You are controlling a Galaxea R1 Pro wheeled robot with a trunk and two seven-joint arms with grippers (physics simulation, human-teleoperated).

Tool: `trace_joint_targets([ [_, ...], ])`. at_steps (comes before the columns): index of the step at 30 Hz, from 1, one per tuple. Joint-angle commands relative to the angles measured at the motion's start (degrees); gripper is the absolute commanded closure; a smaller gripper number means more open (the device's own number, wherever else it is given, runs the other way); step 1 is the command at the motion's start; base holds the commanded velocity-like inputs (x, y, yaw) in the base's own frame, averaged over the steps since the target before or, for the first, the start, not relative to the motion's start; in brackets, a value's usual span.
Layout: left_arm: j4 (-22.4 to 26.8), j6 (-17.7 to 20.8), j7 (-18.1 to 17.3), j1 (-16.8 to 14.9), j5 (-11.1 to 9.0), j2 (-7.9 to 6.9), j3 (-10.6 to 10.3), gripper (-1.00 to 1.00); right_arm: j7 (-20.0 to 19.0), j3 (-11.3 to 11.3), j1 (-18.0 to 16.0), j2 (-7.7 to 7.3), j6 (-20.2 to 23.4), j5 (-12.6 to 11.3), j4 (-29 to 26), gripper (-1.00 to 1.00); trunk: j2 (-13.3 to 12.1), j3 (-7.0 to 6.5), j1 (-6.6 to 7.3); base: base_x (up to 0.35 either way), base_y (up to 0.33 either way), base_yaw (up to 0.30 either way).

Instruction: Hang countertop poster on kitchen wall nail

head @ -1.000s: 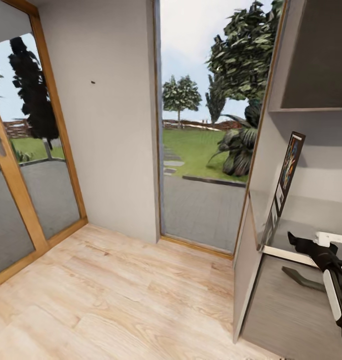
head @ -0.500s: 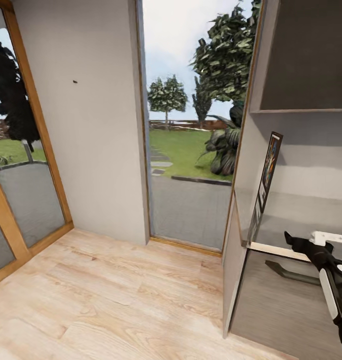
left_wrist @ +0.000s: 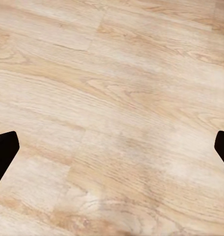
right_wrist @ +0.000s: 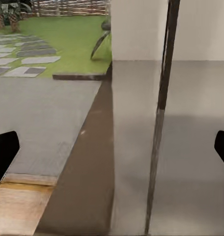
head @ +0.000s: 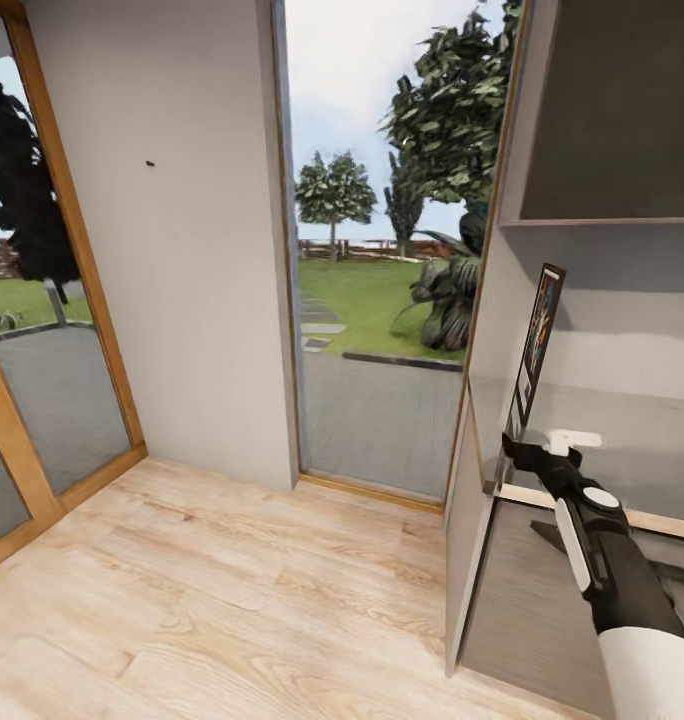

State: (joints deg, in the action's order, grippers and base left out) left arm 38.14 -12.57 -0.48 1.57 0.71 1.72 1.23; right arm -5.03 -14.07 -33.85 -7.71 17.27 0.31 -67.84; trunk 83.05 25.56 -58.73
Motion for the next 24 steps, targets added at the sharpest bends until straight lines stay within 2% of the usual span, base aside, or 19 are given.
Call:
trace_joint_targets([
  [1, 0.1, -0.1, 0.0, 0.0, 0.1, 0.04, 0.1, -1.00, 0.0, 0.3, -0.3, 0.23, 0.3, 0.1, 0.0, -1.00, 0.0, 0.05, 0.00, 0.000, 0.000, 0.000],
  [3, 0.1, -0.1, -0.1, 0.0, 0.1, 0.04, 0.1, -1.00, 0.6, 1.2, -0.9, 0.70, 0.3, 0.1, 0.3, -1.00, 0.0, 0.05, 0.00, 0.000, 0.000, 0.000],
  [8, 0.1, -0.1, -0.1, 0.0, 0.1, 0.04, 0.0, -1.00, 1.1, 1.6, -1.3, 0.96, 0.1, -0.1, 0.4, -1.00, 0.0, 0.05, 0.00, 0.062, 0.000, 0.000],
  [17, 0.2, -0.1, -0.1, 0.0, 0.1, 0.04, 0.0, -1.00, 1.2, 1.4, -1.3, 0.85, -0.1, -0.1, 0.7, -1.00, 0.0, 0.05, 0.00, 0.069, 0.000, 0.000],
  [24, 0.4, -0.1, -0.1, 0.0, 0.1, 0.04, 0.0, -1.00, 1.3, 1.1, -1.3, 0.73, -0.1, -0.1, 0.2, -1.00, 0.0, 0.05, 0.00, 0.160, 0.000, 0.000],
])
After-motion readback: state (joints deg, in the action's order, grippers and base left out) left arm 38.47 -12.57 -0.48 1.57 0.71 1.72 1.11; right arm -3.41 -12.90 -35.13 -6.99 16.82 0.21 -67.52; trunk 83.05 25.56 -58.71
